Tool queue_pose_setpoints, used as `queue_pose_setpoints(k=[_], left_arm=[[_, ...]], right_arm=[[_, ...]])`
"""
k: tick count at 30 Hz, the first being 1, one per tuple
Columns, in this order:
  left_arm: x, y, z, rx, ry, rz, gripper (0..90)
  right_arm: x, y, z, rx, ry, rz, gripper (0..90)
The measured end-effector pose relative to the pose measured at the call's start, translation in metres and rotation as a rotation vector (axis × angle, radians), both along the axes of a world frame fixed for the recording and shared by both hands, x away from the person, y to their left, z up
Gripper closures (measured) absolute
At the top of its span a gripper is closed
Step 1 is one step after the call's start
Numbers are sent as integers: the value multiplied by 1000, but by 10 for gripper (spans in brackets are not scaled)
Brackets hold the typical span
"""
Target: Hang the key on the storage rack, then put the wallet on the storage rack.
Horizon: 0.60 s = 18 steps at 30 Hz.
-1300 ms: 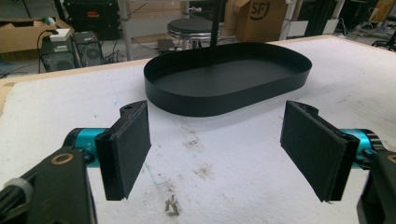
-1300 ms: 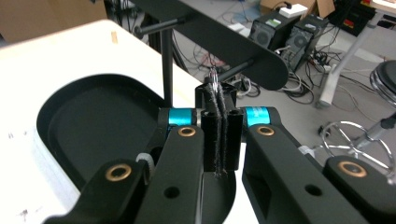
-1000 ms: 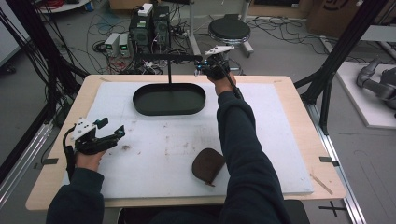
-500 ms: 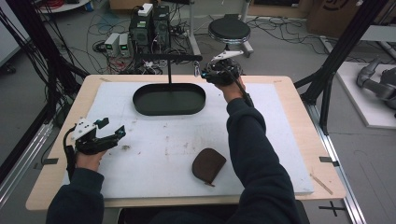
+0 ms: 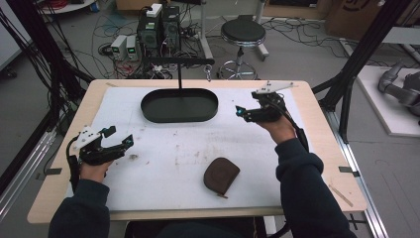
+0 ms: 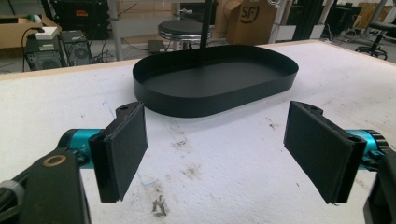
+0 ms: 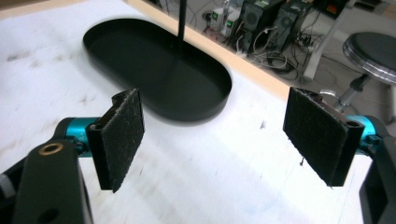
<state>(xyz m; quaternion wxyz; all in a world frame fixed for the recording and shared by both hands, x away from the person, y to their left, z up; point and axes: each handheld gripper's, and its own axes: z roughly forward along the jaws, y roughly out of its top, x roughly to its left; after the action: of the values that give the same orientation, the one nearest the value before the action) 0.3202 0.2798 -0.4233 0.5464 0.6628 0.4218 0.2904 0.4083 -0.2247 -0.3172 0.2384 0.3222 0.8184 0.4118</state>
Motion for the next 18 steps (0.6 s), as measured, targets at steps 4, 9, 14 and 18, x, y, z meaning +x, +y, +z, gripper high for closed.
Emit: queue_pose_setpoints(k=[4,9,14,18], left_arm=[[-1,-1,1,3,-3,6,214],[0,-2,1,6,-2,6,215],[0,-3,1,8,0,5,215],[0,-3,1,12,1,8,217]], right_arm=[[-21,-8,-20,14,8,42,206],[-43,-8,-40,18,33,77,206],[-62,-4,-55,31,52,116,206],[-70,2,-66,7,62,148,206]])
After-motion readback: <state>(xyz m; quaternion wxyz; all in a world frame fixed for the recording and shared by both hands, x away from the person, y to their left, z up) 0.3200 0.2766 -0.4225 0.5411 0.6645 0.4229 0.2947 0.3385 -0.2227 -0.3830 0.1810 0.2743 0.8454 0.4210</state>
